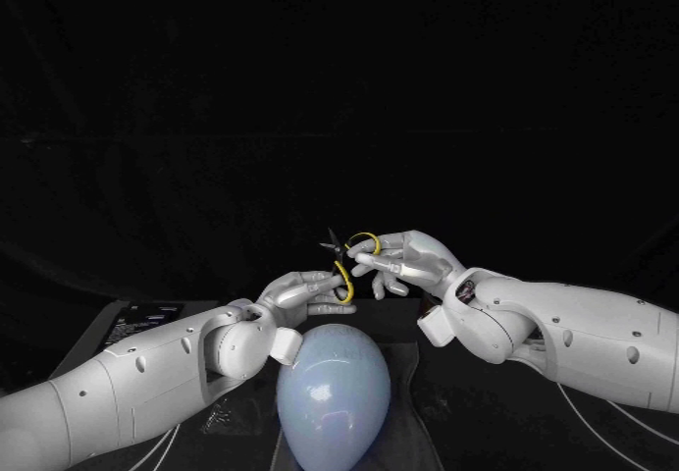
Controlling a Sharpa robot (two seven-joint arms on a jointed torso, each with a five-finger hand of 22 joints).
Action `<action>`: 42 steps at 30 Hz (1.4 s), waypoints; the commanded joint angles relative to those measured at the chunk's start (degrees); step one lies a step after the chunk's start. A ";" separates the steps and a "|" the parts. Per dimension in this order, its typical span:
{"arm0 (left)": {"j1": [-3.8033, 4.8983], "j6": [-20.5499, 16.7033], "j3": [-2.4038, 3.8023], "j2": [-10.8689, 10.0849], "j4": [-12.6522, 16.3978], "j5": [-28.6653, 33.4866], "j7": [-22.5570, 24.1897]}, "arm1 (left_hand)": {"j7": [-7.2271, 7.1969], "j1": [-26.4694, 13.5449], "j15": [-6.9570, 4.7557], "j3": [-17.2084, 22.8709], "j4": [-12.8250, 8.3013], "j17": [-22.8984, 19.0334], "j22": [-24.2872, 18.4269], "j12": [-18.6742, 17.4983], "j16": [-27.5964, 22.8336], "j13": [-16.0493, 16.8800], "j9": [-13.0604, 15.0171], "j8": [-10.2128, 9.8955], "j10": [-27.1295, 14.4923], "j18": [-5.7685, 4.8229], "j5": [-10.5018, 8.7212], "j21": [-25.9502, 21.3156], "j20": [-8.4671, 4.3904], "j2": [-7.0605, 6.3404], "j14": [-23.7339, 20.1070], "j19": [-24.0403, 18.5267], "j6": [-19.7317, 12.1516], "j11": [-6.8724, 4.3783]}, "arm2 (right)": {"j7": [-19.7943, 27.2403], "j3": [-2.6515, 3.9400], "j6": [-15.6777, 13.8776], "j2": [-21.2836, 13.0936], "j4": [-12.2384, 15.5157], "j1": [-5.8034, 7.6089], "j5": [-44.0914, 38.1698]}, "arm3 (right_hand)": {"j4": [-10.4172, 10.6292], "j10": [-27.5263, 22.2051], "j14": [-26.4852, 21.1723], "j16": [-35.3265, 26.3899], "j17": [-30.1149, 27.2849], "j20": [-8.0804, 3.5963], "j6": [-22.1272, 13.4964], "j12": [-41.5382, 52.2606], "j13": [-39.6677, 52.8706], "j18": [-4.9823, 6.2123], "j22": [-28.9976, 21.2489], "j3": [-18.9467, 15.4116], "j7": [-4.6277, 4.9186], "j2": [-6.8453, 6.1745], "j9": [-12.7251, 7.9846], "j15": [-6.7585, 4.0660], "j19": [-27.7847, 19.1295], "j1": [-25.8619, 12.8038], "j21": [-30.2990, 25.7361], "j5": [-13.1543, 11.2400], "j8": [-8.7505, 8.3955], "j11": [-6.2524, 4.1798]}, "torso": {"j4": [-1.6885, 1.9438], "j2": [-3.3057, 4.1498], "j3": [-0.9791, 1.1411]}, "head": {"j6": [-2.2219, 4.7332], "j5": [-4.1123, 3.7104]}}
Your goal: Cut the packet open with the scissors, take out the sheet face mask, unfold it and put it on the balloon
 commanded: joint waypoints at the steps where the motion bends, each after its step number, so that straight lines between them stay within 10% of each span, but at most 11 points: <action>1: 0.45 -0.11 0.42 -0.20 0.00 -0.04 2.99 | -0.08 -0.39 -0.26 1.09 -0.83 0.07 0.07 0.38 0.34 0.04 1.16 0.24 -0.26 0.67 0.41 0.17 -0.32 0.34 -0.06 0.05 -0.33 -0.25 | -4.64 -0.44 -0.61 -0.21 -0.73 -0.73 -4.89 | 0.48 0.80 0.41 0.73 0.33 -0.07 1.52 0.46 0.06 -0.53 0.73 -0.06 0.97 0.39 0.17 -0.11 0.49 -0.23 0.62 0.40 0.53 0.00 | 0.03 0.04 0.01 | -0.12 0.02; 7: 0.45 -0.36 0.42 -0.34 0.03 -0.40 3.13 | -0.09 -0.41 -0.27 1.10 -0.87 0.08 0.08 0.43 0.38 0.08 1.19 0.26 -0.29 0.67 0.41 0.20 -0.33 0.34 -0.07 0.05 -0.34 -0.26 | -5.40 -0.46 -1.04 -0.12 -1.08 -1.29 -6.95 | 0.86 6.56 0.82 3.44 1.52 -1.34 2.95 6.50 3.78 -0.85 3.45 -1.03 -0.58 0.54 0.79 -1.63 1.62 0.30 2.82 1.61 1.80 -1.99 | 0.00 0.04 0.02 | -0.25 -0.01; 18: 0.45 -0.63 0.41 -0.51 0.09 -0.66 3.32 | -0.11 -0.44 -0.29 1.12 -0.94 0.10 0.11 0.51 0.45 0.13 1.24 0.30 -0.32 0.67 0.40 0.26 -0.34 0.33 -0.07 0.05 -0.36 -0.27 | -7.09 -0.50 -0.74 -0.07 -1.81 -1.69 -10.11 | 2.65 -3.63 0.65 8.71 2.69 -1.91 1.82 26.01 22.33 -1.16 6.52 -3.29 -1.19 0.18 1.39 -2.04 1.34 -0.03 4.24 2.54 3.84 -2.51 | -0.04 0.02 0.04 | -0.46 -0.12; 27: 0.47 -0.86 0.41 -0.67 0.18 -0.94 3.39 | -0.13 -0.47 -0.31 1.14 -1.02 0.13 0.14 0.60 0.53 0.19 1.29 0.35 -0.37 0.67 0.40 0.32 -0.36 0.33 -0.08 0.04 -0.38 -0.29 | -5.44 -0.56 -1.55 0.06 -1.85 -2.03 -9.93 | 3.50 -16.51 -13.56 -3.25 -14.56 0.12 -2.50 23.28 20.62 -0.65 2.20 -3.83 0.18 -1.06 0.73 0.40 -5.58 -0.71 -2.11 2.58 3.64 -0.06 | -0.04 0.08 0.05 | -0.54 -0.21; 42: 0.49 -1.09 0.40 -0.95 0.36 -3.68 4.00 | -0.16 -0.55 -0.32 1.16 -1.08 0.16 0.18 0.74 0.64 0.28 1.37 0.41 -0.43 0.66 0.40 0.41 -0.37 0.38 -0.09 0.03 -0.40 -0.30 | -3.10 -0.57 -3.53 -0.30 -1.42 -2.14 -4.46 | 3.84 -21.65 -17.54 0.60 -17.36 2.77 -9.90 24.21 16.50 -0.52 2.15 -7.74 4.42 -3.02 -1.00 3.28 -6.75 -1.35 -3.86 2.05 0.35 3.29 | 0.01 0.04 0.00 | -0.61 -0.20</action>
